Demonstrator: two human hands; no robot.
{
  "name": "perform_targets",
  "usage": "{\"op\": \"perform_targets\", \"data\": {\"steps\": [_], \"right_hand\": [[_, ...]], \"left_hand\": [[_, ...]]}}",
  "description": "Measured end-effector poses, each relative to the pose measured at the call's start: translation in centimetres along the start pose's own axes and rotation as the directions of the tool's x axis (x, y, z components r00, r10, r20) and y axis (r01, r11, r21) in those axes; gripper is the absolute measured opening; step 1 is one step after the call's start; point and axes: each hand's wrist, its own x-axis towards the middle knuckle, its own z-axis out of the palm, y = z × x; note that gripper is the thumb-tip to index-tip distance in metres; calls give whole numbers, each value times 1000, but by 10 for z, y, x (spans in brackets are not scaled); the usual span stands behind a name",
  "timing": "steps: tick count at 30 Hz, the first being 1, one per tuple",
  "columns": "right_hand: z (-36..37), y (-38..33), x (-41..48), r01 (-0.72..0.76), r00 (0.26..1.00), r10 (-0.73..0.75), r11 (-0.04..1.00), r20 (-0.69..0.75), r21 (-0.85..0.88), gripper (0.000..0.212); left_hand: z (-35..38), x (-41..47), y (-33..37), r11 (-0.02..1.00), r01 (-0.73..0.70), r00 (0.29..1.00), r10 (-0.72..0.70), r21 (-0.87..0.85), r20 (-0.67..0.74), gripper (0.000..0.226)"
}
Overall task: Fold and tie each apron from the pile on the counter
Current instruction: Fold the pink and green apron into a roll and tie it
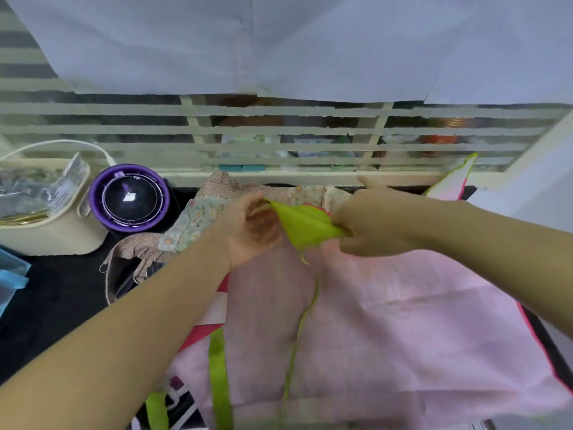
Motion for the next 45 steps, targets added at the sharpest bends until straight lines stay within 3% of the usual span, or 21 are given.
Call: {"op": "perform_targets", "data": {"steps": [5, 8, 11, 13, 15, 17, 19, 21, 23, 24, 26, 27, 29, 31, 33, 34, 36, 38, 40, 45], "right_hand": [[0, -26, -28, 43, 990, -71, 975, 125, 218, 33], [-1, -34, -30, 45, 986, -80, 972, 146, 230, 29], [-4, -38, -36, 3, 989, -26, 987, 143, 162, 33], [-10, -37, -42, -34, 995, 25, 995, 96, 94, 35], [-18, -38, -50, -62, 997, 59, 996, 44, 58, 37], [-22, -44, -53, -54, 999, 54, 998, 6, 36, 38], [-18, -53, -49, 6, 1000, -7, 998, 5, 60, 37], [-9, -58, -42, 100, 985, -137, 951, 106, 293, 28], [11, -44, -30, 38, 966, -172, 830, 191, 557, 21], [23, -30, -26, -18, 980, -117, 758, 163, 652, 20], [50, 2, -17, -103, 989, 144, 581, 23, 808, 15], [64, 16, -13, -144, 940, 338, 484, -33, 863, 14], [98, 39, -7, -219, 716, 698, 257, -24, 941, 11], [131, 40, -5, -167, 447, 882, -81, 149, 983, 14], [156, 28, -6, 28, 253, 862, -460, 438, 888, 38], [165, 22, -7, 123, 217, 792, -602, 570, 789, 43], [172, 14, -6, 229, 300, 632, -775, 715, 589, 37], [170, 16, -2, 246, 400, 563, -826, 723, 507, 24], [166, 21, 2, 192, 444, 543, -835, 713, 516, 9], [147, 46, 12, 92, 542, 579, -761, 609, 642, 32]], "left_hand": [[15, -12, 5, 989, -122, 992, 124, -87, 9, 28], [27, -16, 8, 983, -158, 986, 162, -91, 31, 22], [38, -19, 21, 965, -261, 965, 260, -29, -47, 12], [41, -19, 36, 901, -429, 903, 426, -67, -54, 8], [37, -23, 51, 791, -600, 798, 602, -118, -30, 15], [27, -26, 61, 715, -680, 727, 687, -164, -21, 21], [17, -34, 57, 758, -633, 773, 630, -154, -78, 18], [4, -39, 46, 858, -508, 854, 490, -75, -172, 27], [-11, -41, 36, 905, -424, 877, 416, 18, -239, 30], [-18, -41, 33, 916, -398, 882, 396, 46, -255, 30], [-31, -40, 31, 934, -346, 898, 357, 88, -256, 31], [-35, -40, 30, 941, -317, 908, 337, 118, -247, 27], [-41, -39, 25, 958, -252, 937, 277, 138, -212, 20], [-42, -38, 17, 974, -190, 966, 207, 120, -152, 22], [-44, -34, 9, 983, -158, 980, 167, 90, -109, 24], [-46, -32, 5, 986, -145, 984, 152, 80, -93, 23], [-46, -31, 1, 988, -136, 987, 142, 71, -81, 22], [-45, -29, 2, 986, -154, 984, 160, 70, -79, 20], [-42, -29, 5, 982, -186, 980, 188, 45, -65, 21], [-30, -27, 21, 956, -294, 955, 294, -11, -29, 26]]}}
